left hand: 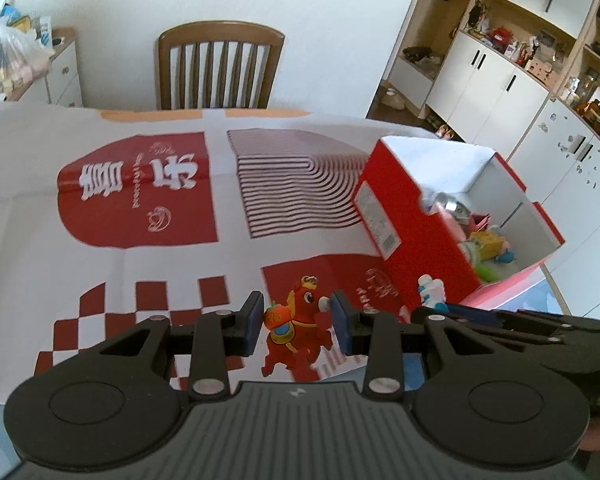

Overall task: Organize rigid objects
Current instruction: 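Lower the horse and astronaut into the cardboard box with both tools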

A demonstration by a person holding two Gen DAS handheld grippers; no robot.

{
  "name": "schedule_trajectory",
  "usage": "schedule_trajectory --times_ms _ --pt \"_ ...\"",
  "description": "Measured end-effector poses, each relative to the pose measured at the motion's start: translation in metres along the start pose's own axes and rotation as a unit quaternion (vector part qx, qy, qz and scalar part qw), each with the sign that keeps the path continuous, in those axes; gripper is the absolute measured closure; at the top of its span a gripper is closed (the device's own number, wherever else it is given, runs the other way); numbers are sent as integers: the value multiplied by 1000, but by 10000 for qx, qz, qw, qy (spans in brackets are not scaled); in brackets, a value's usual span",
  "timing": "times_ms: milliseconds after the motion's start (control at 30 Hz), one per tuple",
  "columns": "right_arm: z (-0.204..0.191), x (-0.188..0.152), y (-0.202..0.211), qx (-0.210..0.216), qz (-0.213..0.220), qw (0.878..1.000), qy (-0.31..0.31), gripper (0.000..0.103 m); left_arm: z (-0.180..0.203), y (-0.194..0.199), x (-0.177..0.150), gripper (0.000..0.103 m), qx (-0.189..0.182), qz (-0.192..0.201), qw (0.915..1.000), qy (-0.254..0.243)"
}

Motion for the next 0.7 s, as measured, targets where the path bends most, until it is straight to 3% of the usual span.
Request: schedule_trajectory --times_ms 267,700 --pt "39 33 41 385 317 9986 160 77 50 7 26 68 66 241 9996 -140" --pt "144 86 57 219 430 9981 380 76 147 -21 71 67 84 439 9984 -332"
Point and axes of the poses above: each gripper's, at about its wrist camera, not at the fingertips, and y roughly against the way its jaws point, z to its right, x to its top, the point moved 1 cm from there along -y, roughly the way its jaws point, and after that the axes turned 6 degrees about -y, right-handed, at the moved point
